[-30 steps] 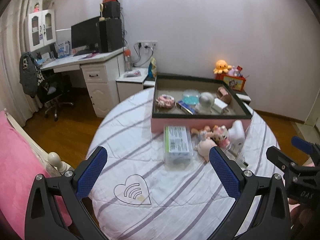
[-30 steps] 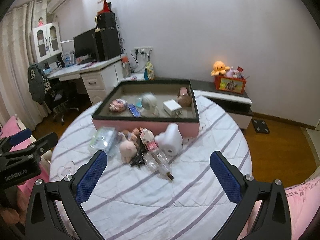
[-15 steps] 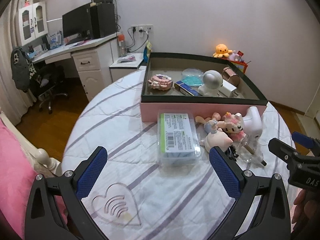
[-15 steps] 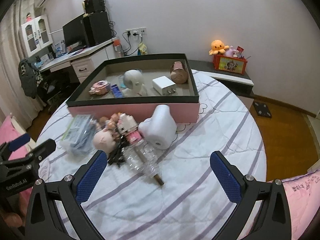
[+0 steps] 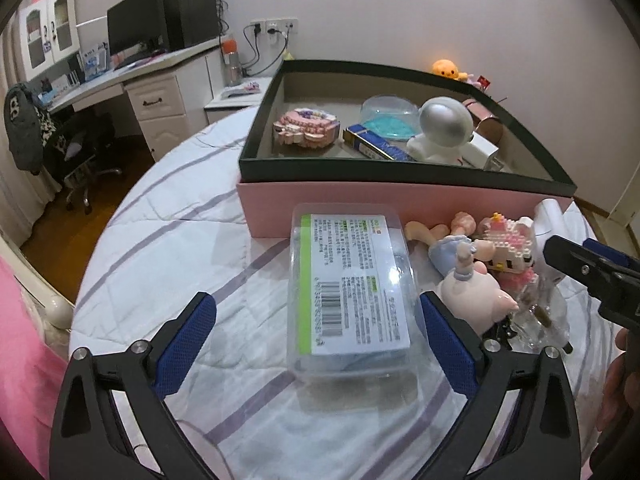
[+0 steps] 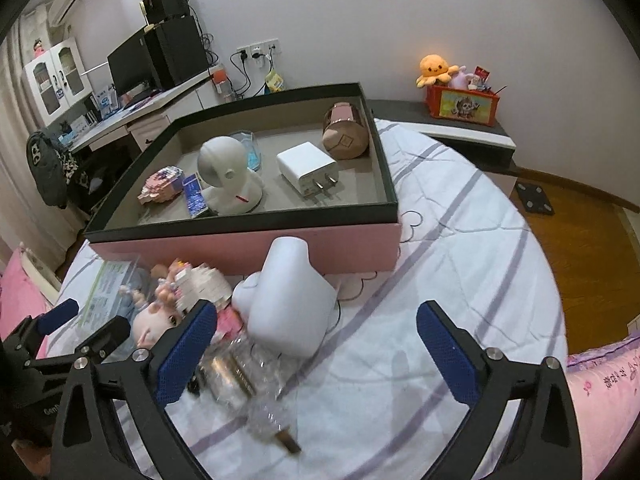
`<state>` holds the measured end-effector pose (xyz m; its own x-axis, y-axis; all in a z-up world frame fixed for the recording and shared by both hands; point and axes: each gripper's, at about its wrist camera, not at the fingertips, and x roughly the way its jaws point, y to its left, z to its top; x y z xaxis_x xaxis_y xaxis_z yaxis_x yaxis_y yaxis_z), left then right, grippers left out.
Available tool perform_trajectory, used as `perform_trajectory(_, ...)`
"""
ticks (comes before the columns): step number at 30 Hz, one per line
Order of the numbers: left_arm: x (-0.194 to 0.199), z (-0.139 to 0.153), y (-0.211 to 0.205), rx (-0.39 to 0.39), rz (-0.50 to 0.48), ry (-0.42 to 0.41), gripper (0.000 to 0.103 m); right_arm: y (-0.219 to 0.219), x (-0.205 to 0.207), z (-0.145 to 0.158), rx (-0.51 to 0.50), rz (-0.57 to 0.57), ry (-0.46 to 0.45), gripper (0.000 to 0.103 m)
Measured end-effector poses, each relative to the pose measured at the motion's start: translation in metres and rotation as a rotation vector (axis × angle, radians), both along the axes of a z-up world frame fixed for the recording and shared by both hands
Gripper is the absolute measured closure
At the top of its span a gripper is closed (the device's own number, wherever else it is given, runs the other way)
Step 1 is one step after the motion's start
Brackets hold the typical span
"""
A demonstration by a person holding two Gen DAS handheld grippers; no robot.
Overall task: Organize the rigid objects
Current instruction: 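Grasp the clear toothbrush case with left tool while right tool grasps white hair dryer, then carry both items into the box tray and open both tools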
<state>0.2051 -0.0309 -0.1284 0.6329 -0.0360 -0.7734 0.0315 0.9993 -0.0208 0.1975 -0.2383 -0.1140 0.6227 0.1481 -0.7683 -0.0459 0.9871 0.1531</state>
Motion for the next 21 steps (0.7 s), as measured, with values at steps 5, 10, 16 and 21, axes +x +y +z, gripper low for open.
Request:
perform_trajectory(5, 0.015, -0.013, -0.006, -0.004, -0.019, 0.053, 0.022, 0.002, 0.012, -0.013, 0.016, 0.009, 0.029, 0.015)
perform_trajectory(10, 0.02, -0.01, -0.006, -0.025, -0.036, 0.041, 0.039, 0.004, 0.02, -0.016, 0.046, 0.056, 0.03, 0.035)
perform_trajectory(16, 0.014, -0.006, 0.0, -0.043, -0.04, 0.033, 0.039, 0.002, 0.009, -0.014, 0.057, 0.055, 0.011, 0.036)
perform_trajectory(21, 0.003, 0.003, 0.004, -0.031, -0.043, 0.008, 0.039, -0.002, -0.007, -0.003, 0.046, 0.044, -0.015, 0.036)
